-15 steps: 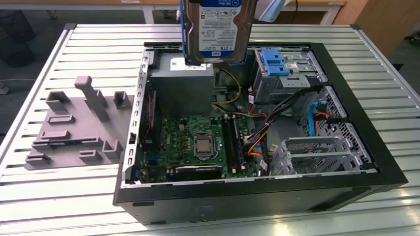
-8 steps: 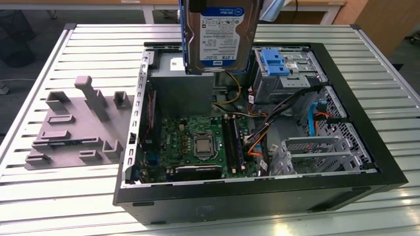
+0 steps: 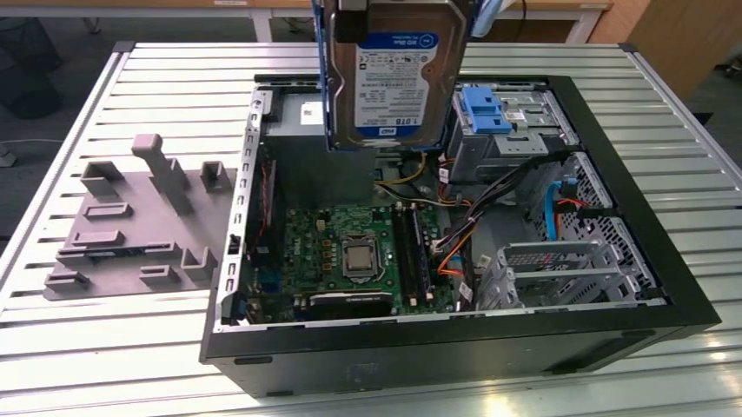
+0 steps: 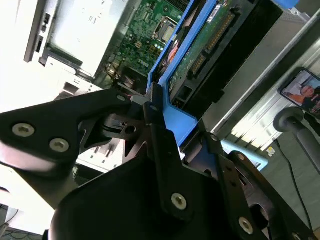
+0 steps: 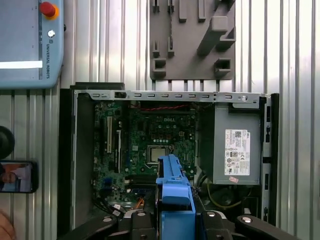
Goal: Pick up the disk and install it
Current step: 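Insert the disk into the insertion slot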
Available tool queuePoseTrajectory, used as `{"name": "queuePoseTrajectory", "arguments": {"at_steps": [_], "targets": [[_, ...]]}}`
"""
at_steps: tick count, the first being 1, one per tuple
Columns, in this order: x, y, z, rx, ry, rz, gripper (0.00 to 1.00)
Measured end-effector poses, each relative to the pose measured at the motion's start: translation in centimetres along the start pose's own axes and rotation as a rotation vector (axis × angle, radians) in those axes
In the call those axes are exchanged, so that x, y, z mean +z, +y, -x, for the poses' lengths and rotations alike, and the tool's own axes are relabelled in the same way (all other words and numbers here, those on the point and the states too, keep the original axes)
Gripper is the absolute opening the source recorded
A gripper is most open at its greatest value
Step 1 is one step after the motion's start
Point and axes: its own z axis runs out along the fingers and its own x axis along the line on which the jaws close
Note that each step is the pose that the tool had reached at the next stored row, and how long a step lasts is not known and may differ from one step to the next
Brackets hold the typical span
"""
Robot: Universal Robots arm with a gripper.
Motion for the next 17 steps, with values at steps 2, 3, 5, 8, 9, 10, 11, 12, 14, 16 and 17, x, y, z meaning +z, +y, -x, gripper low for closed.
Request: {"name": "queuePoseTrajectory", "arguments": {"at_steps": [2, 3, 5, 8, 9, 10, 11, 12, 14, 16, 17], "targets": [[0.03, -0.01, -0.78, 0.0, 0.0, 0.0, 0.36], [0.04, -0.01, -1.18, 0.0, 0.0, 0.0, 0.36], [0.09, -0.02, -2.05, 0.0, -0.0001, 0.0, 0.36], [0.15, -0.04, -3.2, 0.0, -0.0002, 0.0, 0.36], [0.15, -0.04, -3.38, 0.0, 0.0, 0.0, 0.36], [0.15, -0.03, -3.47, 0.0, 0.0, 0.0, 0.36], [0.15, -0.03, -3.47, 0.0, 0.0, 0.0, 0.36], [0.15, -0.03, -3.47, 0.0, -0.0001, 0.0, 0.36], [0.15, -0.03, -3.48, 0.0, 0.0001, 0.0, 0.36], [0.15, -0.03, -3.49, 0.0, 0.0, 0.0, 0.36], [0.15, -0.03, -3.49, 0.0, 0.0, 0.0, 0.36]]}}
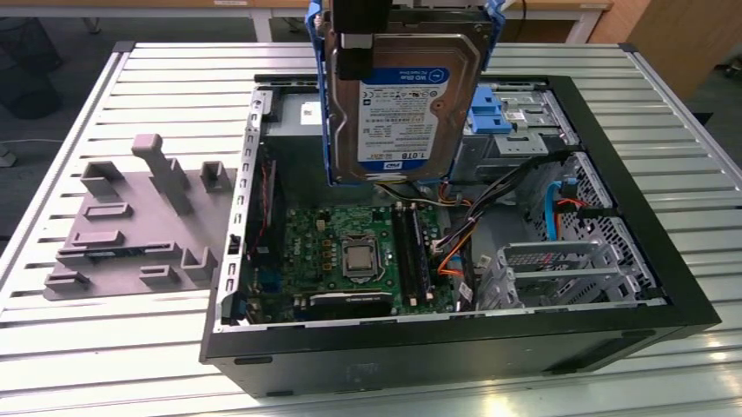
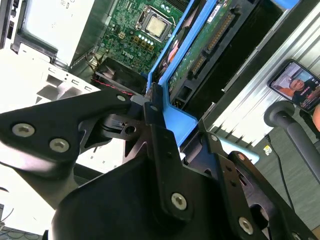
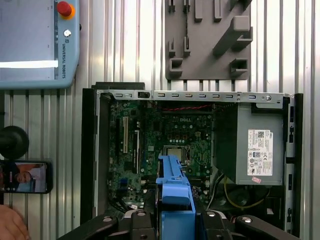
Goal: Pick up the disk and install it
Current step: 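Insert the disk into the insertion slot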
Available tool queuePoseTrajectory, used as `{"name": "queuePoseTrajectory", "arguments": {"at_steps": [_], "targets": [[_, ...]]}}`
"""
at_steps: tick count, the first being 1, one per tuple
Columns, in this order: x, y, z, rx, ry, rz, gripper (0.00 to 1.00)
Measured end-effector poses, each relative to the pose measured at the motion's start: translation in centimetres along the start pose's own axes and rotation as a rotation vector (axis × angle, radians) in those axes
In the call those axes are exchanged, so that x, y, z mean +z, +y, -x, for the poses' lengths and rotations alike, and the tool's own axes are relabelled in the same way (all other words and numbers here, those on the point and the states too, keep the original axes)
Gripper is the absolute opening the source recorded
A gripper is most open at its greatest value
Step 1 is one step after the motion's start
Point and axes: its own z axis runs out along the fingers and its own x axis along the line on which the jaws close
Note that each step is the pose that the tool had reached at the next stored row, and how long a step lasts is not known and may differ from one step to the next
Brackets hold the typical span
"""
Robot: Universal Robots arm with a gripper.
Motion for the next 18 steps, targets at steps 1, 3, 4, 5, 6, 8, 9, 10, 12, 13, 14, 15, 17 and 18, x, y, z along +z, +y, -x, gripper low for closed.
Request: {"name": "queuePoseTrajectory", "arguments": {"at_steps": [1, 3, 4, 5, 6, 8, 9, 10, 12, 13, 14, 15, 17, 18], "targets": [[0.0, 0.0, 0.0, 0.0, 0.0, 0.0, 0.36], [0.0, 0.0, 0.0, 0.0, 0.0, 0.0, 0.36], [0.0, 0.0, 0.0, 0.0, 0.0001, 0.0, 0.36], [0.0, -0.02, -0.01, 0.0, 0.0, 0.0, 0.36], [0.0, -0.05, -0.01, 0.0, 0.0, 0.0, 0.36], [0.0, -0.18, -0.01, 0.0, 0.0, 0.0001, 0.36], [0.0, -0.29, 0.0, 0.0, 0.0, 0.0002, 0.36], [0.0, -0.46, 0.0, 0.0, 0.0, 0.0005, 0.36], [-0.01, -1.12, 0.0, 0.0, 0.0001, 0.0019, 0.36], [-0.01, -1.44, 0.0, 0.0, 0.0001, 0.0026, 0.36], [-0.01, -1.76, 0.0, 0.0, 0.0001, 0.0033, 0.36], [0.0, -2.08, 0.0, 0.0, 0.0, 0.0039, 0.36], [0.0, -2.8, 0.01, 0.0, 0.0, 0.005, 0.36], [0.0, -3.01, 0.01, 0.0, 0.0, 0.0051, 0.36]]}}
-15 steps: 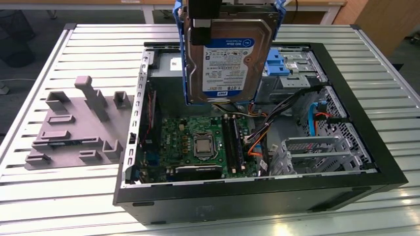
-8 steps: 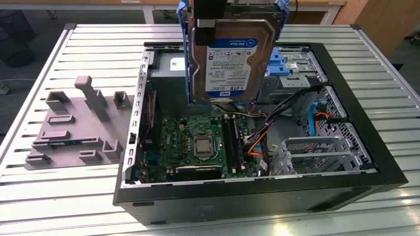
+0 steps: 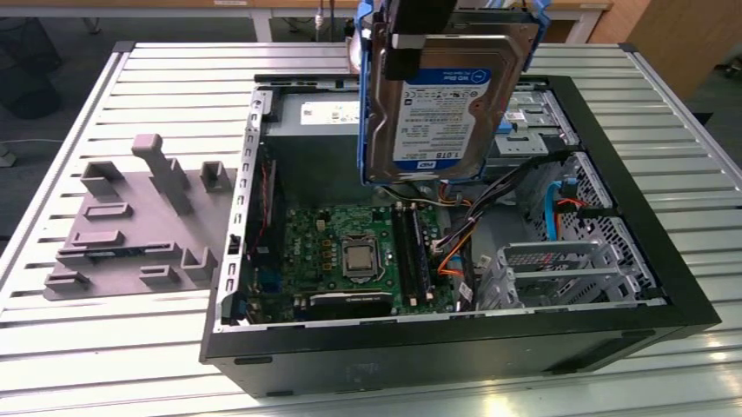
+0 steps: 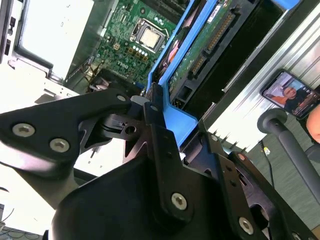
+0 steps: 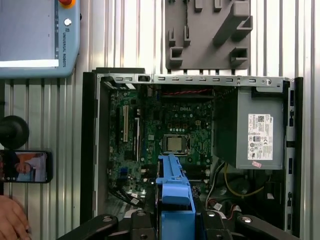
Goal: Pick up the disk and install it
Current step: 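Insert the disk into the insertion slot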
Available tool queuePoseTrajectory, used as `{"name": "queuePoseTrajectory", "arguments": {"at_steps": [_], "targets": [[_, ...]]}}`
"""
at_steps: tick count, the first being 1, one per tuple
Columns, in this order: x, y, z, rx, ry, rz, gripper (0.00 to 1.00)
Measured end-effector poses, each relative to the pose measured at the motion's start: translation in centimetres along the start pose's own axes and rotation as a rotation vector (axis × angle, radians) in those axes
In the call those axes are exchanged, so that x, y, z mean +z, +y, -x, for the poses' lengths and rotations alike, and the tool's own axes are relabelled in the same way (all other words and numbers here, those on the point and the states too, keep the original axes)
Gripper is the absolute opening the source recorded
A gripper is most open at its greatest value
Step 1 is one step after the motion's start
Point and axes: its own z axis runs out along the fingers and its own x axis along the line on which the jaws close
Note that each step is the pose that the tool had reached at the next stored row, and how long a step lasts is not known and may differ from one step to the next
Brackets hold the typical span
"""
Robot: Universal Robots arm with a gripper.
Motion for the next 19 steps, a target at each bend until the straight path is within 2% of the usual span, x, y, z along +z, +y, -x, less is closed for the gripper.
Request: {"name": "queuePoseTrajectory", "arguments": {"at_steps": [12, 19], "targets": [[-0.01, -0.24, -0.1, 0.0, 0.0001, 0.0001, 0.36], [0.07, -0.3, -2.43, 0.0, 0.0, 0.0004, 0.36]]}}
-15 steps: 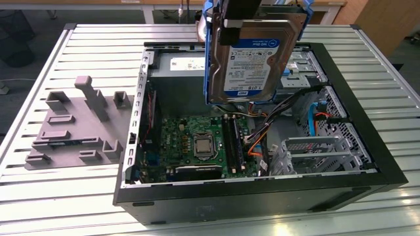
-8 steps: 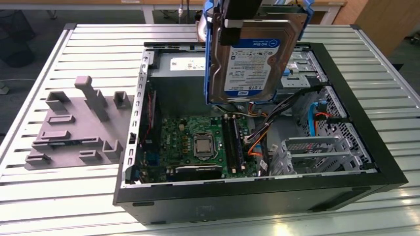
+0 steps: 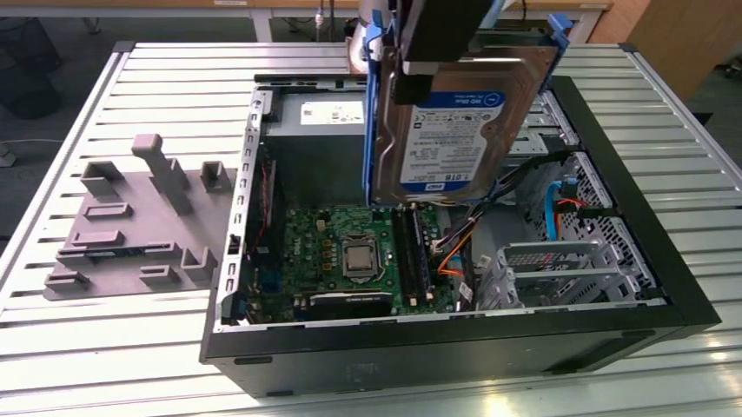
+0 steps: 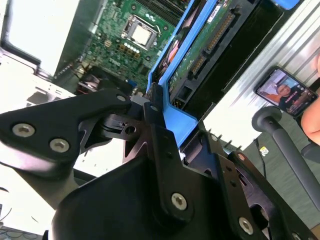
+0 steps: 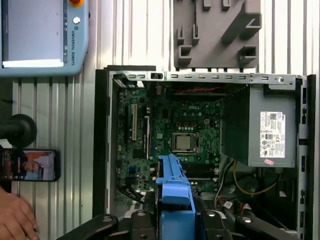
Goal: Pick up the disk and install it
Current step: 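Insert the disk into the insertion slot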
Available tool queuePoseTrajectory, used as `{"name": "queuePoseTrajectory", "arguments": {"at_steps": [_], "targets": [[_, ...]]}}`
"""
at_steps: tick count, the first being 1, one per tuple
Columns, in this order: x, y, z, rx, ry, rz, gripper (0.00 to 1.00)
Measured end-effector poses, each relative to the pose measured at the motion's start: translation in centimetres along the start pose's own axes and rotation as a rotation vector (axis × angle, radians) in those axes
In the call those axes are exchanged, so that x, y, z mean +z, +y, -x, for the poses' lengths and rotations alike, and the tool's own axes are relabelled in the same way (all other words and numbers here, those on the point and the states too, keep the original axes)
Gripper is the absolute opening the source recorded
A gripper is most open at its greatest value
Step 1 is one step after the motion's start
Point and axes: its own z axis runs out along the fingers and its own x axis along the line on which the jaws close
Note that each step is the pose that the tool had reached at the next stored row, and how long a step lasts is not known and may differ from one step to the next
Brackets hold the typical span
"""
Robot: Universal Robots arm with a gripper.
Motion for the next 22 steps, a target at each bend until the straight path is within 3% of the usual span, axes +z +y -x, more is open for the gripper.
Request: {"name": "queuePoseTrajectory", "arguments": {"at_steps": [3, 10, 12, 18, 22], "targets": [[0.14, -0.35, -0.62, 0.0, -0.0015, 0.0001, 0.36], [0.33, -3.01, -0.78, 0.0, -0.0055, 0.002, 0.36], [0.35, -3.46, -0.83, 0.0, -0.006, 0.0023, 0.36], [0.38, -3.53, -0.88, 0.0, -0.0068, 0.0022, 0.36], [0.5, -3.54, -1.78, 0.0, -0.0146, 0.0023, 0.36]]}}
